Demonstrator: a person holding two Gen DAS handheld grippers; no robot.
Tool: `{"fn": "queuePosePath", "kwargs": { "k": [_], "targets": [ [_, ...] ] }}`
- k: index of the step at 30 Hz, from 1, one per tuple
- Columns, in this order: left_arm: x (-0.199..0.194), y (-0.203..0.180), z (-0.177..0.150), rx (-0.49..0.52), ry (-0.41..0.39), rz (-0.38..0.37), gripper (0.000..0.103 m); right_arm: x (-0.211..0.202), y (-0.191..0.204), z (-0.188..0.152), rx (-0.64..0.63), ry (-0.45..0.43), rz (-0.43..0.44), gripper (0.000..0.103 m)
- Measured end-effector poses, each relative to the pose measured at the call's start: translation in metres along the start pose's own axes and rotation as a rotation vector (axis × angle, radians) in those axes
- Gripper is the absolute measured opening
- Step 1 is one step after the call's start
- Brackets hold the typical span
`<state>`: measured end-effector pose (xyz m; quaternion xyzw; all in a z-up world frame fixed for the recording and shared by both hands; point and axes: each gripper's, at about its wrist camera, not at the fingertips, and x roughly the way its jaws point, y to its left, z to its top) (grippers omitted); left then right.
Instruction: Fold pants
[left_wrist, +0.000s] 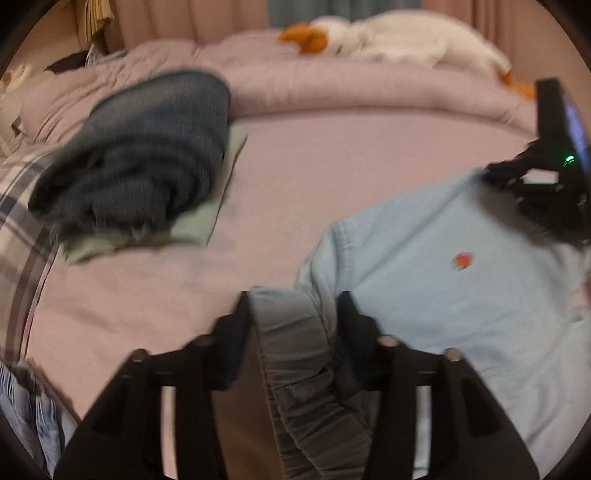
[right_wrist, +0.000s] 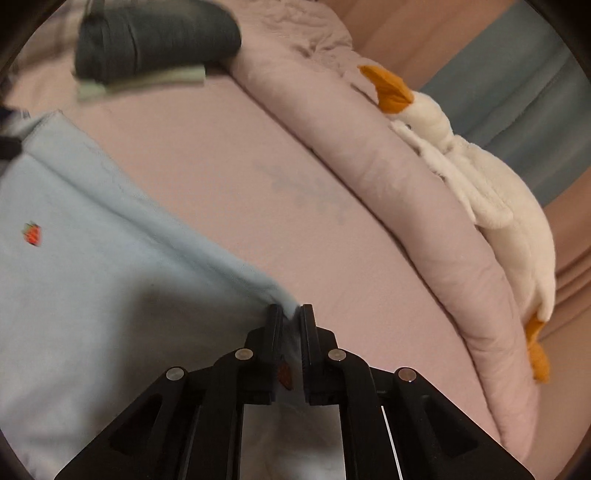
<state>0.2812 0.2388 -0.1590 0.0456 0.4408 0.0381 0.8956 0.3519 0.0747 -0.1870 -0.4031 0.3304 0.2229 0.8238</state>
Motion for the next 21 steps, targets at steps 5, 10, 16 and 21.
{"fn": "queuePosePath", "kwargs": {
  "k": [5, 10, 16, 21],
  "targets": [
    [-0.030, 0.024, -0.011, -0.036, -0.047, 0.096, 0.071, -0.028, -0.021, -0.012, 0.083, -0.047, 0.018, 0.006],
    [-0.081, 0.018, -0.026, -0.045, -0.131, -0.001, 0.068, -0.101, -0.088, -0.055, 0.383, -0.164, 0.099, 0.006],
    [-0.098, -0.056, -0.028, 0.024, -0.118, -0.220, 0.069, -0.119, -0.135, -0.190, 0.707, 0.083, 0.038, 0.025],
    [-0.082, -0.115, -0.024, 0.065, -0.079, -0.323, 0.069, -0.127, -0.181, -0.319, 1.225, 0.127, 0.059, 0.044]
  ]
}}
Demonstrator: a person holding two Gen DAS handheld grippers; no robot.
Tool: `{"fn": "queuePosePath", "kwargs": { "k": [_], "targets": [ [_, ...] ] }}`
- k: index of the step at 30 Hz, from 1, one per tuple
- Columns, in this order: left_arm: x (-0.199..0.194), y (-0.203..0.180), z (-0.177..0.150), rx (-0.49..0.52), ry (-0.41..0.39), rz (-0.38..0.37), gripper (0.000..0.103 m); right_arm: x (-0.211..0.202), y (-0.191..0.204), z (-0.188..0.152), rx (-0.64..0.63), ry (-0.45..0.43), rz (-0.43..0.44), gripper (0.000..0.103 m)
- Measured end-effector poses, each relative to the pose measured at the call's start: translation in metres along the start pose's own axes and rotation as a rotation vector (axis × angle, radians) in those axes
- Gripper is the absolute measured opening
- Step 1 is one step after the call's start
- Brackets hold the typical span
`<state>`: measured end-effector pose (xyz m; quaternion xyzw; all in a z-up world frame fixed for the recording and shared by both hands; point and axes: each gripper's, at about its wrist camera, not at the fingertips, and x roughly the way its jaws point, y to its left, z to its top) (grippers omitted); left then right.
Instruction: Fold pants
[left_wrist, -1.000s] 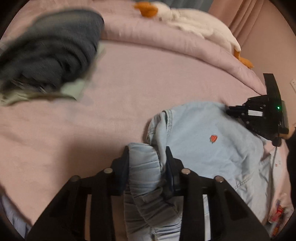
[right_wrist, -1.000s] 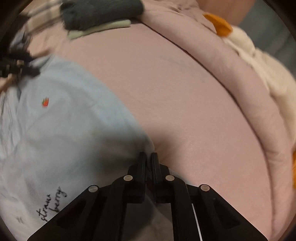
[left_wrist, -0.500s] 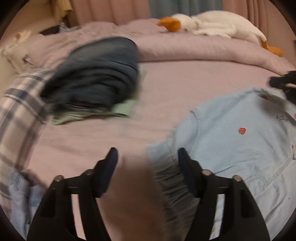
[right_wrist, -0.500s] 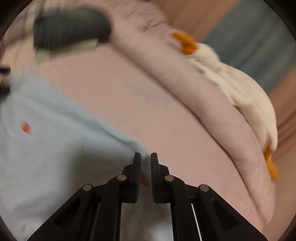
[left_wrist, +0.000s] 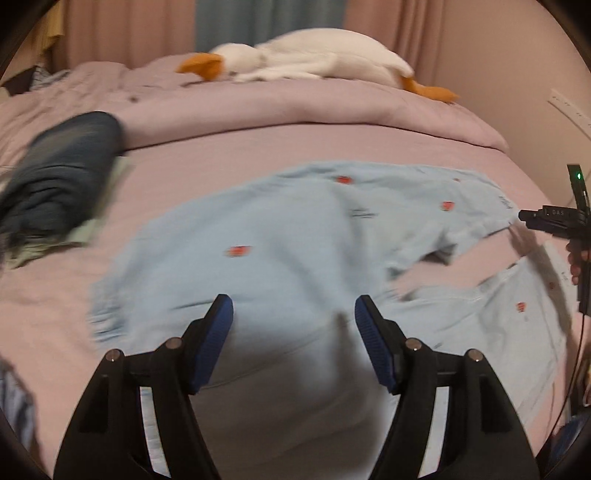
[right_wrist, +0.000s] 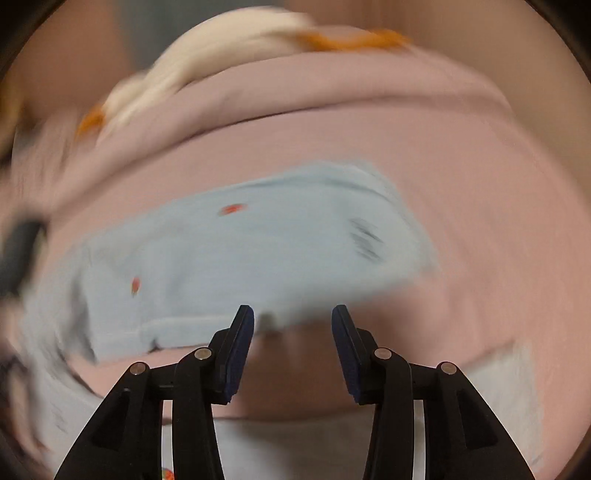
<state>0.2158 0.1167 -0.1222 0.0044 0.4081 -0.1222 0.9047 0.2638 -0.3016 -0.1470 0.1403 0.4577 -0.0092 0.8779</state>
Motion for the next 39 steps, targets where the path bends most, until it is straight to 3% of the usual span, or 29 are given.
{"fn": "queuePosePath", "kwargs": {
  "k": [3, 5, 7, 9, 11, 12, 14, 15, 18, 20, 23, 25, 27, 29, 30, 32, 33, 37, 39],
  "targets": [
    [0.020, -0.013, 0.011, -0.029, 0.013, -0.051, 0.069, -0.005, -0.047, 0.008, 0.173, -0.062, -0.034, 0.044],
    [0.027, -0.019, 0.015, -0.037, 0.015, -0.058, 0.069, -0.001, -0.057, 0.022, 0.183, -0.088, -0.068, 0.044],
    [0.036, -0.021, 0.019, -0.040, 0.034, -0.058, 0.069, 0.011, -0.057, 0.043, 0.119, -0.107, -0.125, 0.044],
    [0.043, -0.022, 0.017, -0.045, 0.057, -0.057, 0.069, 0.024, -0.055, 0.057, 0.049, -0.100, -0.127, 0.047],
    [0.049, -0.019, 0.013, -0.042, 0.074, -0.061, 0.069, 0.056, -0.054, 0.064, -0.017, 0.026, -0.153, 0.048],
    [0.050, -0.018, 0.012, -0.041, 0.078, -0.061, 0.070, 0.061, -0.052, 0.060, -0.047, 0.038, -0.166, 0.048],
    [0.052, -0.016, 0.012, -0.034, 0.081, -0.064, 0.074, 0.055, -0.036, 0.055, -0.152, 0.001, -0.153, 0.014],
    [0.053, -0.016, 0.012, -0.027, 0.088, -0.057, 0.075, 0.054, -0.029, 0.054, -0.200, -0.002, -0.162, 0.014],
    [0.057, -0.012, 0.013, -0.010, 0.128, -0.063, 0.077, 0.052, -0.008, 0.059, -0.351, -0.025, -0.277, 0.011],
    [0.059, -0.012, 0.013, 0.015, 0.148, -0.074, 0.078, 0.048, -0.009, 0.070, -0.399, -0.088, -0.432, 0.011],
    [0.062, -0.014, 0.012, 0.069, 0.185, -0.094, 0.091, 0.069, -0.022, 0.082, -0.441, -0.061, -0.580, 0.011],
    [0.064, -0.013, 0.011, 0.090, 0.196, -0.088, 0.092, 0.090, -0.025, 0.081, -0.456, -0.001, -0.604, 0.011],
    [0.057, -0.014, 0.013, 0.100, 0.192, -0.094, 0.090, 0.089, -0.020, 0.079, -0.479, -0.059, -0.650, 0.011],
    [0.041, -0.013, 0.014, 0.127, 0.142, -0.092, 0.091, 0.074, -0.019, 0.085, -0.396, -0.070, -0.660, 0.011],
    [0.033, -0.011, 0.015, 0.130, 0.114, -0.100, 0.091, 0.062, -0.014, 0.086, -0.372, -0.123, -0.666, 0.011],
    [0.030, -0.003, 0.017, 0.100, 0.094, -0.106, 0.091, 0.038, 0.017, 0.076, -0.422, -0.225, -0.620, 0.011],
    [0.034, 0.002, 0.016, 0.078, 0.103, -0.086, 0.091, 0.030, 0.038, 0.068, -0.462, -0.236, -0.520, 0.011],
    [0.058, 0.019, 0.001, 0.012, 0.180, -0.039, 0.093, 0.025, 0.119, 0.017, -0.570, -0.102, -0.027, 0.011],
    [0.056, 0.015, -0.002, 0.059, 0.170, -0.025, 0.093, 0.038, 0.155, -0.011, -0.674, -0.012, 0.083, 0.011]
  ]
}}
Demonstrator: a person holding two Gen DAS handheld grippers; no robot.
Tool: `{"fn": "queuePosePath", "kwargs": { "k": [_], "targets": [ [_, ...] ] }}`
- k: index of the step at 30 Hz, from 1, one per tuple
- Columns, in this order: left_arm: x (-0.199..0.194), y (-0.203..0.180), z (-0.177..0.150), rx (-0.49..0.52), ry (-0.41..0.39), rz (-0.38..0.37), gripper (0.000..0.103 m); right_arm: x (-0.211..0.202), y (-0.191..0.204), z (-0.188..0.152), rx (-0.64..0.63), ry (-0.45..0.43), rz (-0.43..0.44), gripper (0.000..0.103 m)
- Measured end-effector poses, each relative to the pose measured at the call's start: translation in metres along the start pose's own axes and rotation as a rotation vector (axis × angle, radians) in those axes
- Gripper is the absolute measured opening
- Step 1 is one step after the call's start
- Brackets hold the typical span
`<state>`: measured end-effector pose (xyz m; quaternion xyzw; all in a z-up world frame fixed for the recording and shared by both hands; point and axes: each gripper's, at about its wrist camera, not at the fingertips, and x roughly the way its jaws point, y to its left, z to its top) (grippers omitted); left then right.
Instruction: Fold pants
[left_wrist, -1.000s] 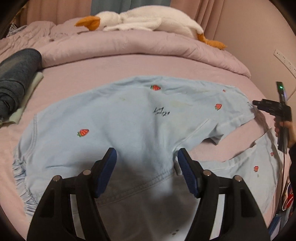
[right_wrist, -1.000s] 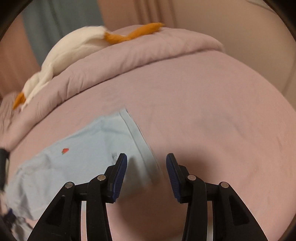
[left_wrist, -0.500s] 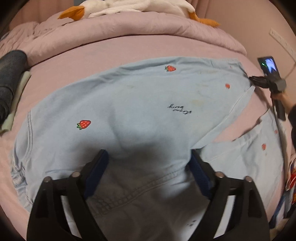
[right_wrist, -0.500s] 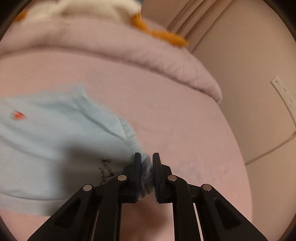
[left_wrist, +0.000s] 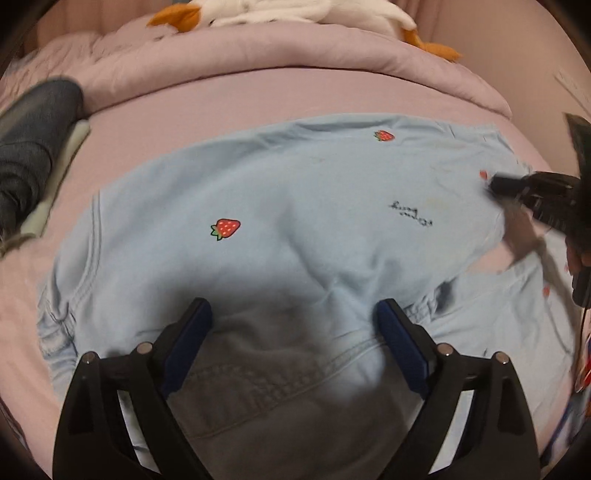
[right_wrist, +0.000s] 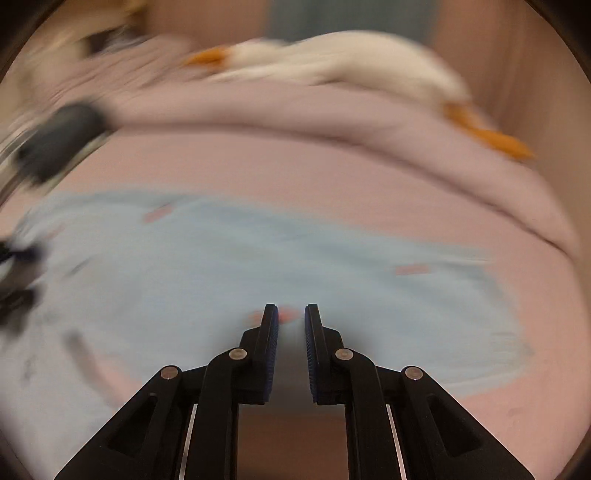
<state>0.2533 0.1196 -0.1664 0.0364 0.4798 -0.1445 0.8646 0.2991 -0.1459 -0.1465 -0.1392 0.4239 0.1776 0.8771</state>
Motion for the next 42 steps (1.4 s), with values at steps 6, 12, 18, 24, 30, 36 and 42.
{"fn": "queuePosePath", "kwargs": {
  "k": [6, 12, 18, 24, 30, 36, 42],
  "targets": [
    [-0.036, 0.030, 0.012, 0.028, -0.088, 0.009, 0.090, 0.012, 0.034, 0.015, -0.216, 0.129, -0.011, 0.011],
    [-0.011, 0.094, 0.037, 0.001, 0.023, 0.027, 0.088, 0.026, 0.048, 0.099, -0.352, -0.053, 0.110, 0.053],
    [0.004, 0.129, 0.050, 0.014, 0.106, -0.099, 0.086, 0.096, 0.041, 0.135, -0.394, 0.144, 0.131, 0.053],
    [0.009, 0.141, 0.043, 0.048, 0.174, -0.130, 0.046, 0.100, 0.025, 0.130, -0.359, 0.239, 0.262, 0.025],
    [-0.016, 0.131, 0.038, 0.053, 0.115, -0.058, 0.015, 0.073, 0.040, 0.111, -0.447, 0.188, 0.125, 0.004],
    [-0.079, 0.096, 0.028, 0.142, -0.033, 0.070, 0.013, -0.015, 0.054, 0.089, -0.410, -0.005, -0.011, 0.003],
    [-0.143, 0.053, -0.017, 0.278, -0.174, 0.159, 0.014, -0.123, 0.073, 0.042, -0.394, -0.173, -0.035, 0.003]
  ]
}}
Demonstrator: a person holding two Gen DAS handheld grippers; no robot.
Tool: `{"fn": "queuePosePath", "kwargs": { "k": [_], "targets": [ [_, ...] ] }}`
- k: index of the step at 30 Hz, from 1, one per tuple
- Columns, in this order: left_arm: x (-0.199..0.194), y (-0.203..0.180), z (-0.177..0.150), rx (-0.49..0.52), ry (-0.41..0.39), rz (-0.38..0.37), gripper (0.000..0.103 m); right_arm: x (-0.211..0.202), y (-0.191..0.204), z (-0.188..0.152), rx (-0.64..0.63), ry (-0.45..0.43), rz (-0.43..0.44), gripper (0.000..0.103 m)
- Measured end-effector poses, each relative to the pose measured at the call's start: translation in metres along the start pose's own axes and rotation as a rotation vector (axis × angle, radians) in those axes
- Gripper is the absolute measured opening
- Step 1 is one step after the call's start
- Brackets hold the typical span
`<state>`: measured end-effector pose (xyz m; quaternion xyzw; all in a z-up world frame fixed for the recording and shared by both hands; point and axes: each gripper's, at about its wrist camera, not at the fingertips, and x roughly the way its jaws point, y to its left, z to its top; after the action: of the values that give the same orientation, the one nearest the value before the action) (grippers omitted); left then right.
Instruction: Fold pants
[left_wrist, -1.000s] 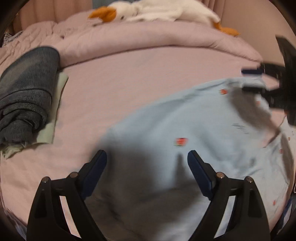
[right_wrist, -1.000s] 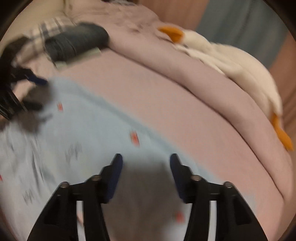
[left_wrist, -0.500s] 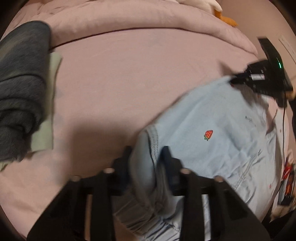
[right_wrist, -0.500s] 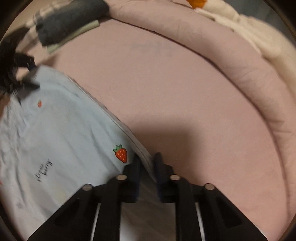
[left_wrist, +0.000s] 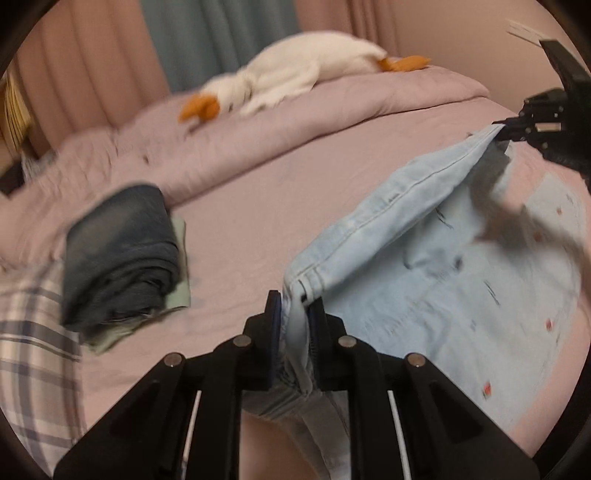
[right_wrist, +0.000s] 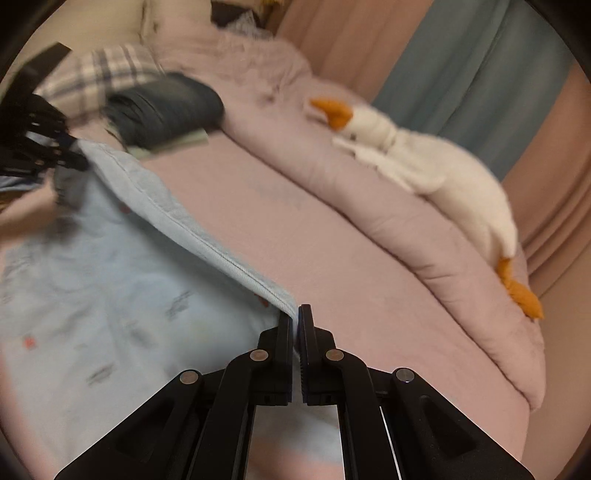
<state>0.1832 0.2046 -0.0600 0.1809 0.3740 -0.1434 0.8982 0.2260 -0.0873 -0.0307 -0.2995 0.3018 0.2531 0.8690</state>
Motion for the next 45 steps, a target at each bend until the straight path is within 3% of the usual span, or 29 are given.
{"fn": "queuePosePath", "kwargs": {
  "k": [5, 16, 21, 32, 36, 39, 41, 43, 45],
  "targets": [
    [-0.027, -0.030, -0.040, 0.048, -0.017, -0.005, 0.014, -0.052, 0.041, -0.053, -0.014, -0.027, -0.010, 0.003],
    [-0.030, -0.089, -0.120, 0.156, 0.004, 0.088, 0.014, -0.044, 0.113, -0.106, -0.121, 0.060, -0.003, 0.003],
    [-0.024, -0.102, -0.135, 0.235, 0.020, 0.107, 0.014, -0.041, 0.133, -0.127, -0.149, 0.091, 0.015, 0.003],
    [-0.029, -0.104, -0.152, 0.193, 0.025, 0.065, 0.015, -0.056, 0.149, -0.144, -0.109, 0.101, 0.058, 0.003],
    [-0.019, -0.115, -0.158, 0.224, 0.023, 0.105, 0.016, -0.040, 0.159, -0.157, -0.107, 0.162, 0.079, 0.003],
    [-0.029, -0.116, -0.159, 0.234, 0.034, 0.129, 0.031, -0.046, 0.156, -0.156, -0.076, 0.140, 0.059, 0.003],
    [-0.044, -0.113, -0.160, 0.189, 0.048, 0.081, 0.063, -0.057, 0.145, -0.156, -0.012, 0.135, 0.089, 0.004],
    [-0.062, -0.110, -0.159, 0.145, 0.017, 0.052, 0.071, -0.073, 0.132, -0.155, 0.057, 0.108, 0.123, 0.005],
    [-0.073, -0.112, -0.150, 0.101, -0.018, 0.015, 0.070, -0.087, 0.118, -0.152, 0.144, 0.046, 0.149, 0.005]
  ]
}}
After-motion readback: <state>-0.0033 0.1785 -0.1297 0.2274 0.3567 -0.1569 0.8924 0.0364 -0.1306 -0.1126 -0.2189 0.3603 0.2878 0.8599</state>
